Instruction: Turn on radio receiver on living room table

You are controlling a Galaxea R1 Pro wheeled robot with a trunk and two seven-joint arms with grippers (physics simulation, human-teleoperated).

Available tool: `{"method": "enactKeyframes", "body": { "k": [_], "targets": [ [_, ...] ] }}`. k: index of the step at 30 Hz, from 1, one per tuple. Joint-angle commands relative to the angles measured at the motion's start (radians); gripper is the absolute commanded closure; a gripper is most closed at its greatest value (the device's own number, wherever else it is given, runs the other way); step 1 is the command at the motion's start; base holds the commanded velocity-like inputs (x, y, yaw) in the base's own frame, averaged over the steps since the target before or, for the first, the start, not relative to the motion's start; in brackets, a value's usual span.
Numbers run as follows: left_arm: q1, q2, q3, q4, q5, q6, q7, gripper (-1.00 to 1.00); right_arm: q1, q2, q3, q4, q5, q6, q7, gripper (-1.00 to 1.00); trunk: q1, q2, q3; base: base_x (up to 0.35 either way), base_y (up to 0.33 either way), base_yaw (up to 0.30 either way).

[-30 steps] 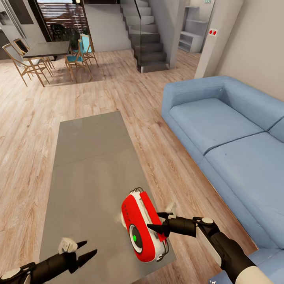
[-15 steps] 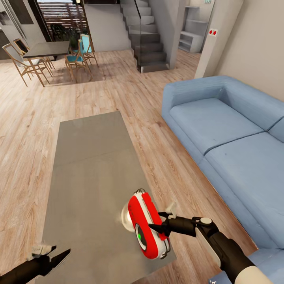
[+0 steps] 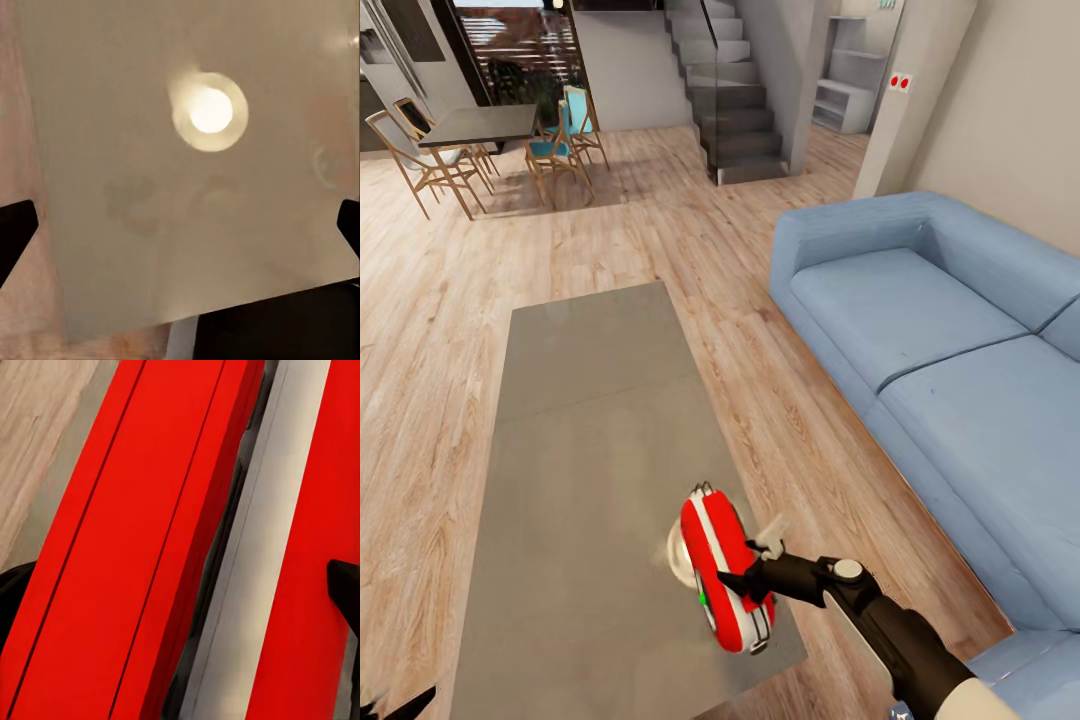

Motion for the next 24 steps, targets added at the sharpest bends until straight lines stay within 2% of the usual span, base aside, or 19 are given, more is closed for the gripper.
{"method": "enactKeyframes", "body": {
  "k": [1,2,5,8,14,19,24],
  "targets": [
    [0.0,-0.003,0.019,0.001,-0.017,-0.001,0.0,-1.0,0.0,0.002,0.015,-0.002,-0.005,0.001,-0.02,1.0,0.0,0.0,0.0,0.0,0.0,0.0],
    [0.0,-0.004,0.028,0.001,-0.026,-0.001,0.0,-1.0,0.0,0.003,0.022,-0.002,-0.005,0.001,-0.029,1.0,0.0,0.0,0.0,0.0,0.0,0.0],
    [0.0,-0.008,0.087,0.001,-0.066,-0.001,0.0,-1.0,0.0,0.007,0.062,-0.004,-0.005,0.001,-0.071,1.0,0.0,0.0,0.0,0.0,0.0,0.0],
    [0.0,-0.008,0.144,-0.003,-0.083,-0.002,0.0,-1.0,0.0,0.009,0.079,-0.005,-0.005,0.001,-0.095,1.0,0.0,0.0,0.0,0.0,0.0,0.0],
    [0.0,-0.001,0.205,-0.01,-0.088,-0.005,0.0,-1.0,0.0,0.01,0.086,-0.004,-0.005,0.001,-0.106,1.0,0.0,0.0,0.0,0.0,0.0,0.0],
    [0.0,0.002,0.297,-0.02,-0.089,-0.009,0.002,-1.0,0.0,0.01,0.088,-0.003,-0.005,0.001,-0.107,1.0,0.0,0.0,0.0,0.0,0.0,0.0],
    [0.0,0.004,0.36,-0.018,-0.089,-0.014,0.005,-1.0,0.0,0.01,0.089,-0.002,0.004,0.001,-0.108,1.0,0.0,0.0,0.0,0.0,0.0,0.0]
  ]
}}
